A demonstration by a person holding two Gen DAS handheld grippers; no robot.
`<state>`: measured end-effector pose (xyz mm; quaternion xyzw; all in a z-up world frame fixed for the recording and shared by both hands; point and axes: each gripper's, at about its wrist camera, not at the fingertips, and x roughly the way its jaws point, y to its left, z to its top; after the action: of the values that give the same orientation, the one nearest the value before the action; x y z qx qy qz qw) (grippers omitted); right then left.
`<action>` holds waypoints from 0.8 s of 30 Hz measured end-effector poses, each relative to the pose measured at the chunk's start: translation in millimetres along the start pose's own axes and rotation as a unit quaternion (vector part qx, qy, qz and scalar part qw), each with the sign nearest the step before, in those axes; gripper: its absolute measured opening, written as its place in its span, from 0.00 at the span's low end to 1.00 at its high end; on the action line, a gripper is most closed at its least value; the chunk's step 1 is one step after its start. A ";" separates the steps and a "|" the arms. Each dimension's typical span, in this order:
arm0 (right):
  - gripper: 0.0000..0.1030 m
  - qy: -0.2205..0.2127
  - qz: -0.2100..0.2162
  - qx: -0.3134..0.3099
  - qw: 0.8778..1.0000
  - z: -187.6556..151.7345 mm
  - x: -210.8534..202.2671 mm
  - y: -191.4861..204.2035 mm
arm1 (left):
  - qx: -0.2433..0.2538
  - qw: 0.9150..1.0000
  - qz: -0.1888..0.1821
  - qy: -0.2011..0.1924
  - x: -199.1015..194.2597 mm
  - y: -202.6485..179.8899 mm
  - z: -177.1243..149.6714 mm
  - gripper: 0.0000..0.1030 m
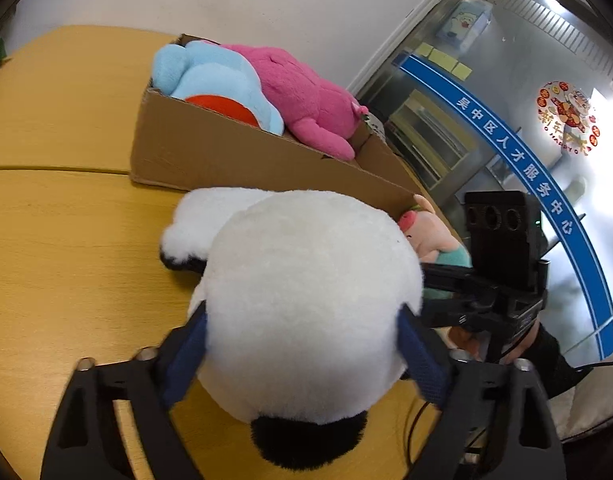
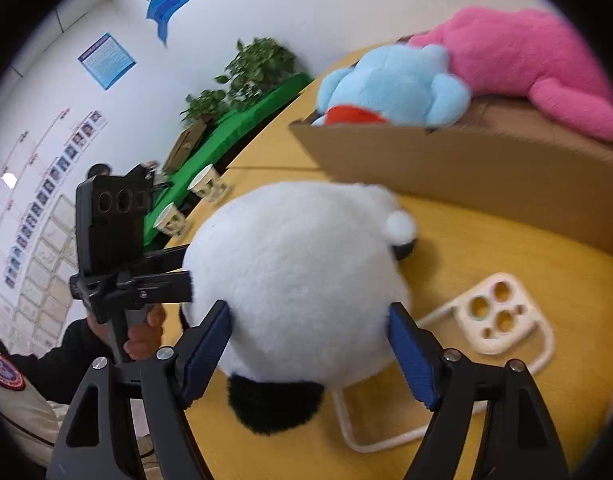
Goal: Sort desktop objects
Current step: 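Close both grippers on the white plush's body, then lift the white plush with both grippers and lower it into the box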
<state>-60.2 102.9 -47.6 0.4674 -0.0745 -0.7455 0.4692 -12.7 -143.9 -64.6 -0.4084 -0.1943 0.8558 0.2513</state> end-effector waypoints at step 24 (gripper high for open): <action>0.48 -0.188 -0.125 -0.057 0.972 148.1 -102.0 -45.5 | 0.160 0.984 -0.008 -0.082 46.8 -102.7 234.1 0.64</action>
<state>-189.9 157.8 73.0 0.2966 -0.0597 -0.8761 0.3754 -196.6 -64.2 100.8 -0.2898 -0.0779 0.9044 0.3034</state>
